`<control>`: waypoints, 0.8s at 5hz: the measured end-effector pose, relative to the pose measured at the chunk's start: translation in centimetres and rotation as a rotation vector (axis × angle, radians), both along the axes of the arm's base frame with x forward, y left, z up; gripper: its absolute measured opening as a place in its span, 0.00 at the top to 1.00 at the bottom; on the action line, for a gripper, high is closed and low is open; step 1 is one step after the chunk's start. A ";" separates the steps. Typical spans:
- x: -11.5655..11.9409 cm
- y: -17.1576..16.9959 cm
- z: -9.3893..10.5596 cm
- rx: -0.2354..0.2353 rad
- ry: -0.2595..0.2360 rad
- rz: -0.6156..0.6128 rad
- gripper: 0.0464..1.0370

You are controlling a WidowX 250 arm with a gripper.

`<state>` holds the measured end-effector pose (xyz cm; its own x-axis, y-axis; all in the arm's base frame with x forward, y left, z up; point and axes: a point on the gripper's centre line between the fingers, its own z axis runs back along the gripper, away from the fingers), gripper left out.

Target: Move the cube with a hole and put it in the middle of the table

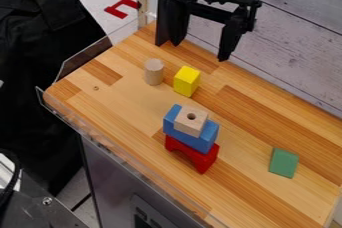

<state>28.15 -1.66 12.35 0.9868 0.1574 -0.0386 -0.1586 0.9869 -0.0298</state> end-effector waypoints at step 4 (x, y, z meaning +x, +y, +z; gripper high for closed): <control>-1.5 -0.3 -2.6 0.001 0.077 0.028 0.04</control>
<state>26.65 -1.98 9.79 0.9762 0.1849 -0.1137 -0.1879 0.9821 -0.0159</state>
